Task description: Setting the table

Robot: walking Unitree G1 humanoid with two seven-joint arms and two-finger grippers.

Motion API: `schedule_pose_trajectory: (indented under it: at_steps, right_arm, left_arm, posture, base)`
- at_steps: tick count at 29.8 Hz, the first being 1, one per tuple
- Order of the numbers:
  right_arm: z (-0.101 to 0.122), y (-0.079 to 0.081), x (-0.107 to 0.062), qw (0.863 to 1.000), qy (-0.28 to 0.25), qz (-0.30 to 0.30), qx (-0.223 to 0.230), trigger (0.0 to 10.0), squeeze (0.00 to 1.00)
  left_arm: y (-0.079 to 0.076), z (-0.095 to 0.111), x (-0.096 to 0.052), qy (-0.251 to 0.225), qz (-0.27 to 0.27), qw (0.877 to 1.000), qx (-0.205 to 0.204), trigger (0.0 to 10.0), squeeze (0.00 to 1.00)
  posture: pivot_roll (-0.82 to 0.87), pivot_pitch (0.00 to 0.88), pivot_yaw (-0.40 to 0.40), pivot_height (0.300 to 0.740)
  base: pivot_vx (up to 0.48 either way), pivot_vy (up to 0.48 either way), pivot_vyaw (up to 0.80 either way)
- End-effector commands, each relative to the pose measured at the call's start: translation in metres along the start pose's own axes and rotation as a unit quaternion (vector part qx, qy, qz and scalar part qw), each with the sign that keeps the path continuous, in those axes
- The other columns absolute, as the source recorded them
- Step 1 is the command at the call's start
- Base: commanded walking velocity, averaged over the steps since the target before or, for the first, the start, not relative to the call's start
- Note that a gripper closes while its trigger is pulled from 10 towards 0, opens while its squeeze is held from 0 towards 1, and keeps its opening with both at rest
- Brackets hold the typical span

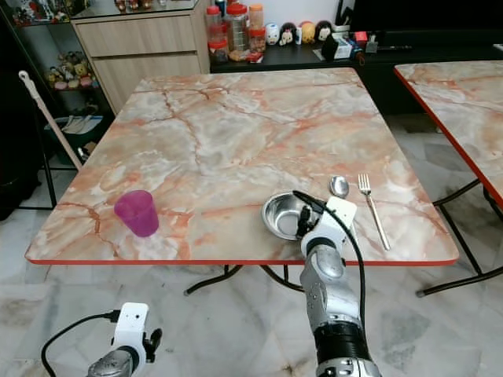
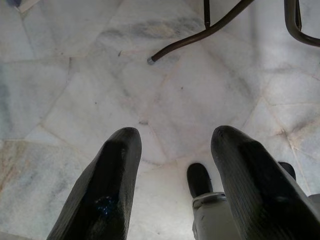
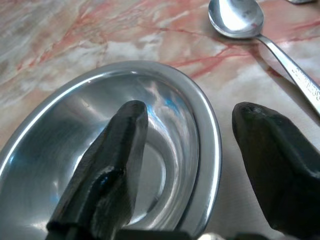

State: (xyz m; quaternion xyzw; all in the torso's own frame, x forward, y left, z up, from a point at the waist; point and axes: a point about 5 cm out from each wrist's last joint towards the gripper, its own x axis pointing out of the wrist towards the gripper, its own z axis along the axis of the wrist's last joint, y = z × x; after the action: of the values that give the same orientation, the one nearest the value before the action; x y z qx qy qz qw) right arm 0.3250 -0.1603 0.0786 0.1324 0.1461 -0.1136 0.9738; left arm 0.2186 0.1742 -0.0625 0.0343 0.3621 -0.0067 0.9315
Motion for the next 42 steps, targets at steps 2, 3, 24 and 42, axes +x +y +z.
schedule_pose_trajectory:
  at_steps: [2,3,24,42]
  right_arm:
    - [0.007,0.004,0.0,1.0,-0.006,0.002,0.008,0.0,0.0]
    - [0.006,0.005,0.0,1.0,-0.004,0.003,0.008,0.0,0.0]
    - [0.004,0.01,0.002,1.0,0.007,0.011,0.012,0.0,0.0]
    - [0.018,0.039,0.001,0.991,-0.058,0.095,0.079,0.0,0.0]
  left_arm:
    - [0.002,-0.001,0.0,0.003,0.0,1.0,0.009,10.0,0.0]
    - [0.002,-0.001,0.0,0.003,0.0,1.0,0.009,10.0,0.0]
    - [0.0,0.002,0.001,0.009,-0.004,1.0,0.017,10.0,0.0]
    - [0.002,-0.002,0.0,0.016,0.013,1.0,0.016,10.0,0.0]
  posture:
    - [-0.01,0.025,0.052,0.74]
    - [-0.01,0.023,0.052,0.74]
    - [-0.01,0.008,0.052,0.74]
    - [0.0,0.0,0.044,0.74]
  base:
    - [0.0,0.0,0.0]
    - [0.0,0.0,0.0]
    - [0.0,0.0,0.0]
    - [0.0,0.0,0.0]
